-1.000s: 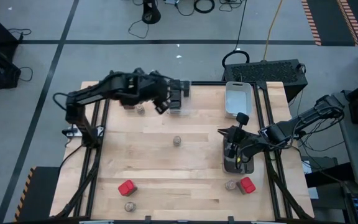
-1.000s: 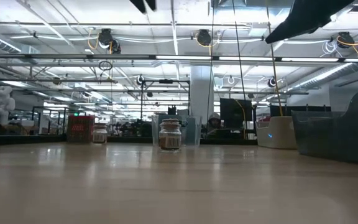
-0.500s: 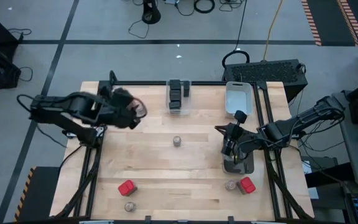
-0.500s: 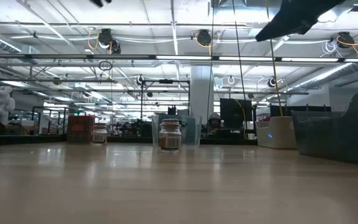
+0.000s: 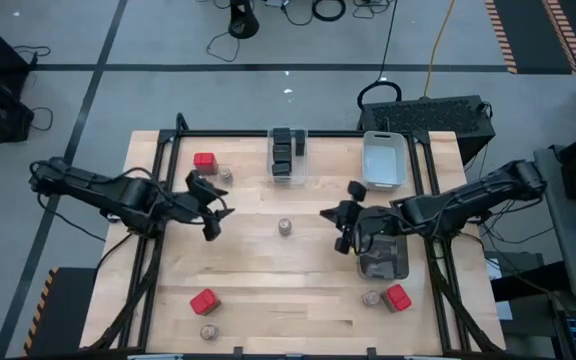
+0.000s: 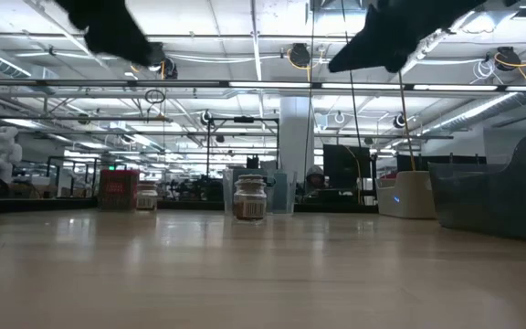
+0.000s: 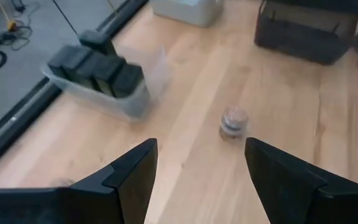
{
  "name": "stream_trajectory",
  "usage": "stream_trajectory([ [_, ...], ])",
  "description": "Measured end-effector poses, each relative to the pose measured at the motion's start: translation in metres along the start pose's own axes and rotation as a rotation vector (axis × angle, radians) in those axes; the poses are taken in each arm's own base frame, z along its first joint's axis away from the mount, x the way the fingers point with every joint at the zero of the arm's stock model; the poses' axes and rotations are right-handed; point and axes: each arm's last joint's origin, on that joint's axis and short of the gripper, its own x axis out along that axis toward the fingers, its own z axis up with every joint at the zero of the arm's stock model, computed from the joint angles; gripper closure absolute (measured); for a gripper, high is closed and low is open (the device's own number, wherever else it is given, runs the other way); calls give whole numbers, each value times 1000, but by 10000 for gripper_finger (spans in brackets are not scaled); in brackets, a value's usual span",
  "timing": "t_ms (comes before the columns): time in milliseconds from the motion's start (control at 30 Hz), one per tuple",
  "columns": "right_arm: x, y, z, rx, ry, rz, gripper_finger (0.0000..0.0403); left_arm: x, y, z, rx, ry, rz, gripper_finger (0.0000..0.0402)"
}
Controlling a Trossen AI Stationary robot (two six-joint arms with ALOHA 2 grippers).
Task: Sort spices by type
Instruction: Put the center transparent seasoning bottle into the gray bin
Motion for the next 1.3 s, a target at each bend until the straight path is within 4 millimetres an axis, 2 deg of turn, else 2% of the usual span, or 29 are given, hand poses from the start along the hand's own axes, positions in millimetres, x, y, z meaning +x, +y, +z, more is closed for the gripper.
stream_trajectory([
  [167, 12, 0, -3, -2, 13, 8, 403, 25, -5, -30, -11, 18, -87, 152],
  [400, 21, -4, -5, -68, 23, -18, 403, 43, -12, -50, -24, -81, -201, 152],
  [567, 22, -6, -3, -59, 9, -20, 403, 55, -10, -64, -8, -102, -84, 152],
  [700, 22, -5, -3, -56, 7, -16, 401, 63, -13, -65, -70, -94, -66, 152],
  [1000, 20, 2, -5, -42, 35, 129, 345, 76, -45, -64, 130, -222, -184, 152],
  [1200, 14, 10, -7, -28, 61, 182, 304, 91, -55, -67, 180, -250, -187, 152],
  [1300, 8, 11, 0, -20, 150, 204, 288, 98, -59, -70, 252, -257, -186, 152],
])
